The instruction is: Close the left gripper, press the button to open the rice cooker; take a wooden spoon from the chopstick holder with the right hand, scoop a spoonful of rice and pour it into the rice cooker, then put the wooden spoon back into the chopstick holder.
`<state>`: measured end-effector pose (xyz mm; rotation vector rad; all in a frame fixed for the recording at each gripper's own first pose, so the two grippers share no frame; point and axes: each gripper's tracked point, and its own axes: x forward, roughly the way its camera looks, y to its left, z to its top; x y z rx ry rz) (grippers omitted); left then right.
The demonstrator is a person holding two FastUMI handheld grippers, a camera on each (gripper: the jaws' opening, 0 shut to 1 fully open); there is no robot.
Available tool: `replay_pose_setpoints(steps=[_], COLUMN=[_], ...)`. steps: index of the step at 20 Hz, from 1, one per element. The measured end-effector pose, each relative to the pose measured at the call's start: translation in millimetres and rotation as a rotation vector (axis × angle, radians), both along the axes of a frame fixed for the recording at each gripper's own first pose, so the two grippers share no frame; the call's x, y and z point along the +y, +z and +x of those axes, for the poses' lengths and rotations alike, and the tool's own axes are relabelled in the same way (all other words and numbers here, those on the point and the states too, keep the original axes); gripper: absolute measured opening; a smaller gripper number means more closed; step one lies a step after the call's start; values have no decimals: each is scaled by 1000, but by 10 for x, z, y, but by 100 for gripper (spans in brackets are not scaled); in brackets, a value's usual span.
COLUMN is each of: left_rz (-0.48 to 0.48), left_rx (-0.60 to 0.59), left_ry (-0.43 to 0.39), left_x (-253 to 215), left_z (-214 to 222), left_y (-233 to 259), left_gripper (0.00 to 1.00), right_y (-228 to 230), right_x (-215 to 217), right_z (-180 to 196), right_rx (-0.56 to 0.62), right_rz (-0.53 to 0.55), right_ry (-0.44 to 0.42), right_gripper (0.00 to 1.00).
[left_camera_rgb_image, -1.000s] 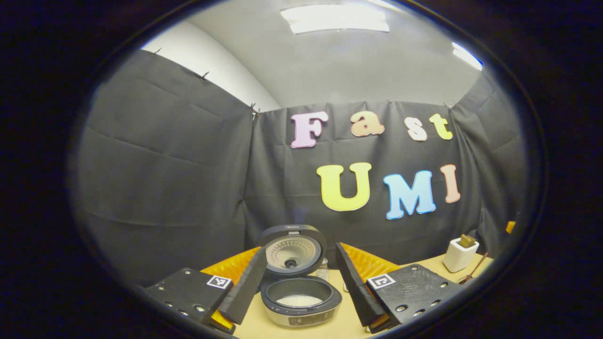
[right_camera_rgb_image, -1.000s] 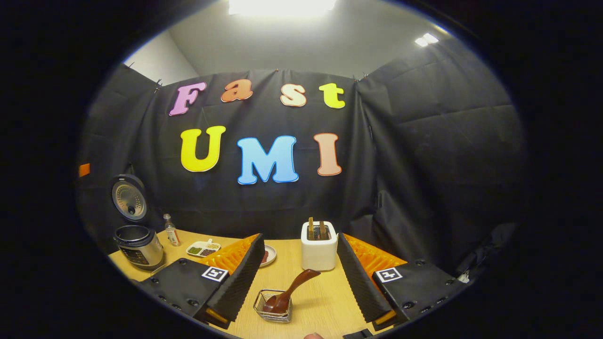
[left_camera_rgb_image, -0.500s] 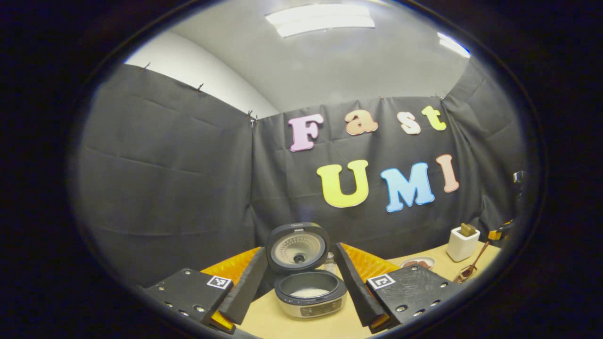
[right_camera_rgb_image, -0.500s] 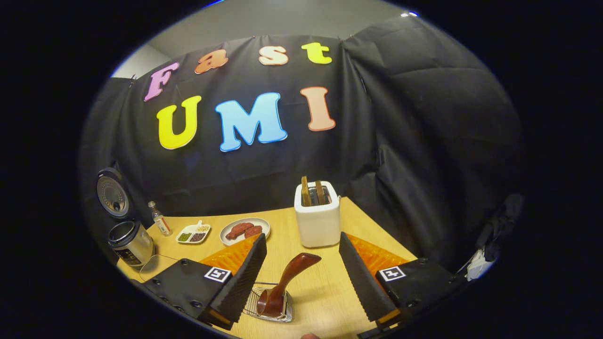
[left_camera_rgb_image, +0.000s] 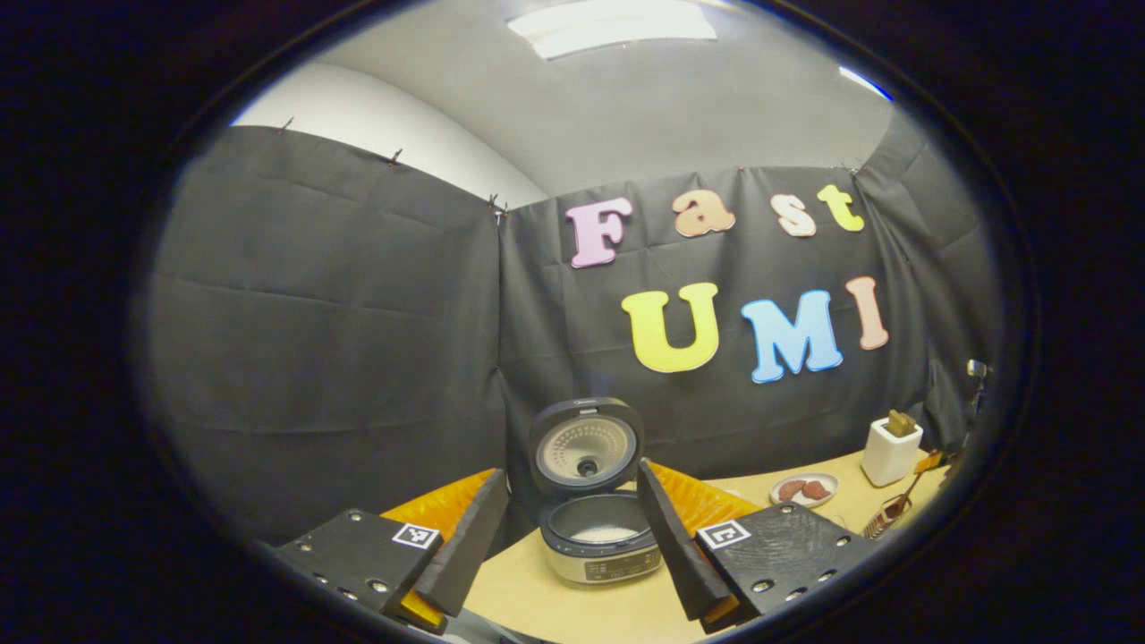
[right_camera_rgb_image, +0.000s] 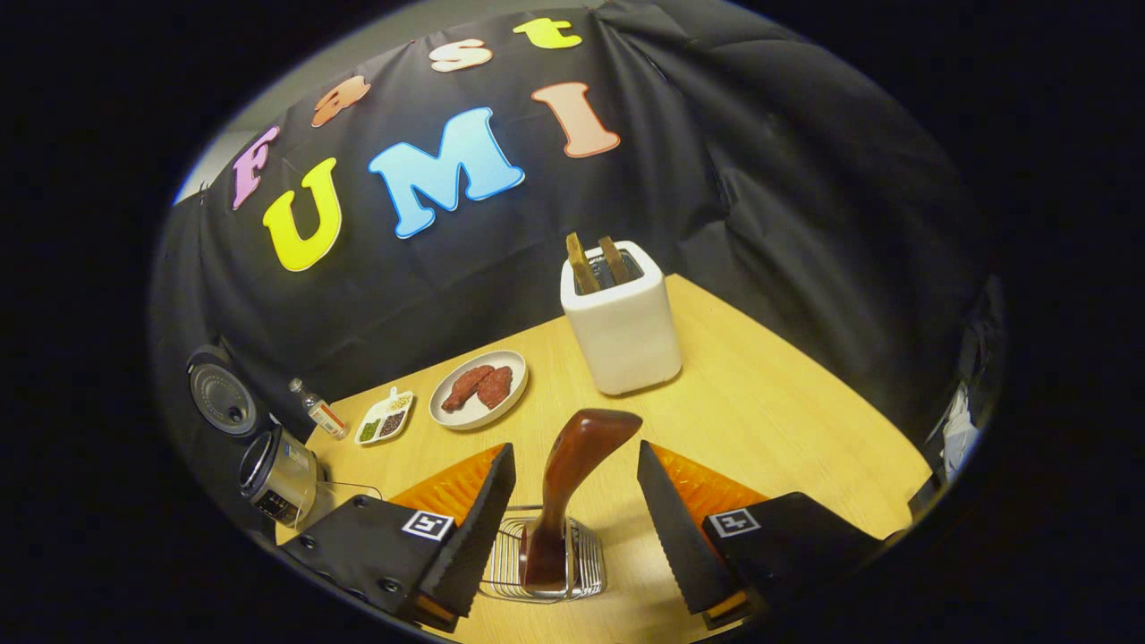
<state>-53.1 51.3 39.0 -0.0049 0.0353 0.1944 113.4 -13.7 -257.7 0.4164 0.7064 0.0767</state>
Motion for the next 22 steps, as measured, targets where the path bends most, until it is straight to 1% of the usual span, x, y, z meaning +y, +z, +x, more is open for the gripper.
replay_pose_setpoints(steps=[1, 2, 3, 4, 5, 6, 8, 9, 10, 11, 12, 13, 14, 15, 16, 17, 18, 19, 20, 21, 22], left_rz=[3, 7, 11, 16, 21, 24, 23, 19, 15, 12, 13, 13, 8, -2, -14, -24, -35, -45, -55, -62, -72], left_rx=[2, 4, 8, 10, 13, 14, 9, 7, 8, 8, 7, 6, 4, -1, -6, -9, -10, -6, -6, -8, -8], left_ry=[3, 5, 7, 8, 11, 13, 14, 12, 7, 1, -1, -3, -8, -15, -25, -37, -50, -65, -79, -89, -102], left_x=[-6, -14, -16, -25, -32, -37, -62, -70, -79, -90, -77, -49, -38, -31, -15, -8, -10, 0, 21, 58, 88], left_z=[-27, -32, -39, -49, -70, -78, -88, -87, -82, -81, -60, -38, 12, 59, 122, 199, 293, 380, 470, 535, 610], left_y=[-3, 10, 17, 11, 15, 4, 43, 34, 29, 20, 12, -5, -9, -19, -23, -40, -62, -107, -154, -179, -208], left_gripper=[89, 89, 89, 89, 89, 86, 87, 87, 87, 89, 89, 87, 89, 87, 87, 87, 87, 87, 87, 87, 87], right_y=[-47, -71, -78, -95, -63, -43, -59, -10, -55, -9, 37, 106, 181, 266, 362, 452, 538, 636, 736, 834, 914], right_x=[44, 73, 75, 86, 101, 131, 156, 166, 153, 128, 134, 147, 146, 136, 136, 134, 130, 143, 169, 215, 251], right_z=[-2, 16, 22, 44, 25, 23, 73, 20, 15, 6, -10, -28, -26, -23, -19, -26, -21, -26, -27, -28, -29], right_rx=[24, 33, 38, 44, 50, 57, 69, 68, 67, 63, 46, 26, 4, -18, -40, -63, -82, -101, -120, -138, -153], right_rz=[23, 45, 61, 81, 113, 142, 159, 170, 150, 151, 141, 124, 101, 81, 65, 41, 17, -2, -14, -26, -33], right_ry=[2, -5, -14, -19, -19, -18, -18, -9, -25, -10, -2, 8, 15, 22, 22, 19, 14, 11, 8, 4, -2], right_gripper=[81, 81, 60, 48, 43, 30, 22, 22, 22, 13, 13, 13, 13, 9, 13, 9, 13, 9, 9, 12, 9])
